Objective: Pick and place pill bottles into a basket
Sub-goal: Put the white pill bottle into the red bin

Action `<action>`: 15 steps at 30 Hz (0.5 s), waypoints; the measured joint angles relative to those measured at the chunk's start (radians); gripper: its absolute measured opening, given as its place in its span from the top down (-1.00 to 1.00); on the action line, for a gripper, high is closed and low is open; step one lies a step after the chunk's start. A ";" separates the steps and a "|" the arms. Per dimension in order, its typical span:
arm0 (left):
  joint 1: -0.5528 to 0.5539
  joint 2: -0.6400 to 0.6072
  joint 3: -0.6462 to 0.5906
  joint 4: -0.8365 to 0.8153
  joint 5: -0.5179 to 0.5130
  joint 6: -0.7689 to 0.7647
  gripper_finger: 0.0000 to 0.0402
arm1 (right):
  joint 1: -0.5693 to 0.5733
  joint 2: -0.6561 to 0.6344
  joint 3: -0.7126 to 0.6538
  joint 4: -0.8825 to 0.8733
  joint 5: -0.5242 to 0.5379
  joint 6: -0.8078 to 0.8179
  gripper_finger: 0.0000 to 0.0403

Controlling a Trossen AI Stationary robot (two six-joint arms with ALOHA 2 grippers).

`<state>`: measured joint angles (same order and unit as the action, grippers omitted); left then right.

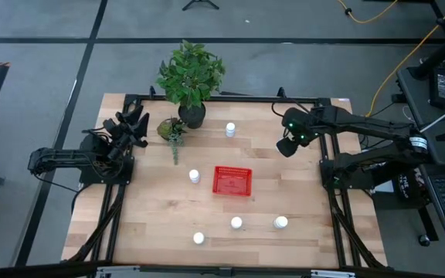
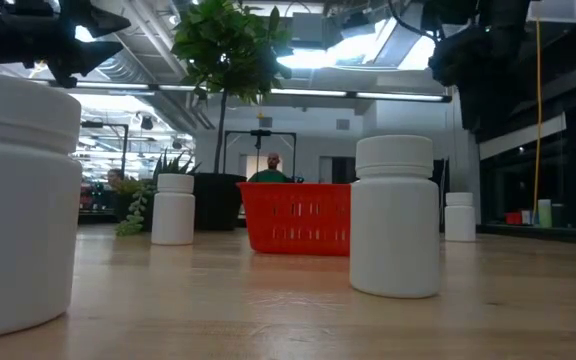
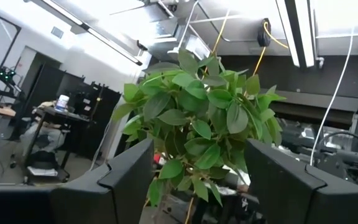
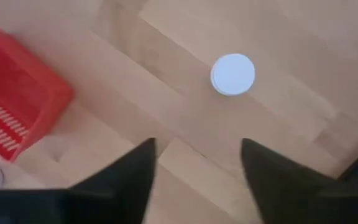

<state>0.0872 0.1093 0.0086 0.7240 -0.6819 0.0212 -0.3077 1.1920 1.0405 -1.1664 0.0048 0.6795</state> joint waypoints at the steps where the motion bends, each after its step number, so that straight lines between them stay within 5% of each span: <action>1: 0.000 0.000 0.000 -0.002 0.000 0.000 -0.22 | -0.001 0.012 0.000 0.000 0.000 0.015 -0.37; 7: 0.000 0.000 0.000 -0.008 -0.010 -0.016 -0.23 | -0.037 0.141 0.000 0.016 0.046 -0.012 -0.86; 15: 0.000 0.000 0.000 -0.012 -0.031 -0.019 -0.22 | -0.089 0.358 0.000 0.057 0.098 -0.120 -0.91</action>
<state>0.0870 0.1093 0.0090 0.7124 -0.7132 0.0019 -0.3967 1.5497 1.0401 -1.1096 0.1030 0.5598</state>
